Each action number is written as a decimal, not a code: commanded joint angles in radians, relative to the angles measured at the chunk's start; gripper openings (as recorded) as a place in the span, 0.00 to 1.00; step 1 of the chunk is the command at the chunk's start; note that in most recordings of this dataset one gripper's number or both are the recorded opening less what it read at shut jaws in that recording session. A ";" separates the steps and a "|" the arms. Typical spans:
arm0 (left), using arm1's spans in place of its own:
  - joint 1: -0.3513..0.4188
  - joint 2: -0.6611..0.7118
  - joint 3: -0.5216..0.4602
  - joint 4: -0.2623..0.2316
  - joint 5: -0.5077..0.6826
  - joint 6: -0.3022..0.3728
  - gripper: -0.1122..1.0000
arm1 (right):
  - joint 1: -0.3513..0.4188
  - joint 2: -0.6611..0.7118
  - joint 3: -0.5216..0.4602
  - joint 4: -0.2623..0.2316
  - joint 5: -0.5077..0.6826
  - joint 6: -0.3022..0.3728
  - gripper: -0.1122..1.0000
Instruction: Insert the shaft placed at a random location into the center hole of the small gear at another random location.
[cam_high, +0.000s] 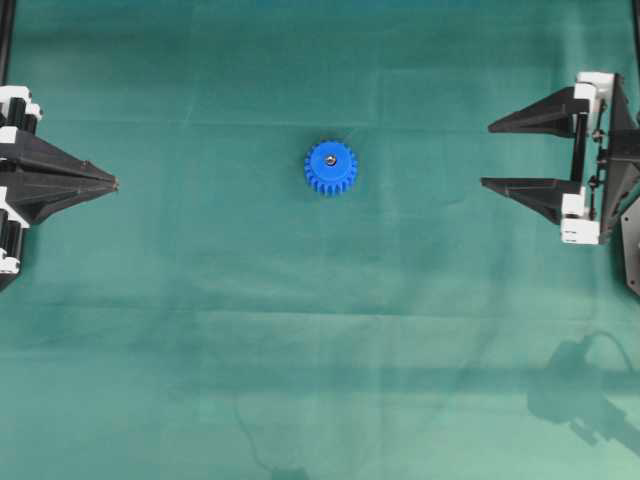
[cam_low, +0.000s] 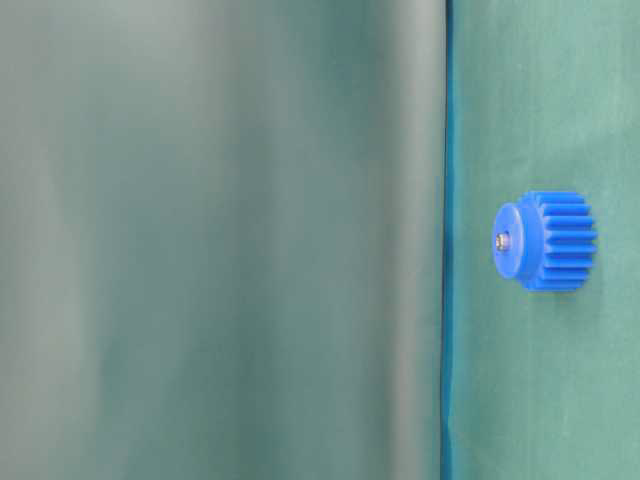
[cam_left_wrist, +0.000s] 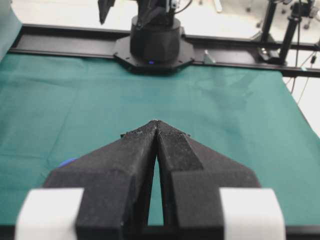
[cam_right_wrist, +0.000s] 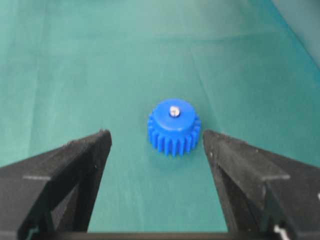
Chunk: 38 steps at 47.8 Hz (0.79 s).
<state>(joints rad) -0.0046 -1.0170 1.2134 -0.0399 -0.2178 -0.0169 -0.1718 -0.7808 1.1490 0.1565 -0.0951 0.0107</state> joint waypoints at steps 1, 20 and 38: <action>-0.002 0.003 -0.008 -0.002 -0.005 0.002 0.10 | 0.003 -0.005 -0.006 -0.002 0.000 0.002 0.79; -0.002 0.003 -0.005 -0.002 -0.005 0.002 0.10 | 0.002 0.005 -0.005 -0.002 0.000 0.002 0.79; -0.002 0.003 -0.005 -0.002 -0.003 0.002 0.10 | 0.002 0.005 -0.006 -0.006 0.000 0.000 0.79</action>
<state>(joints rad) -0.0046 -1.0170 1.2180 -0.0399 -0.2163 -0.0169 -0.1703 -0.7777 1.1536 0.1534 -0.0905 0.0107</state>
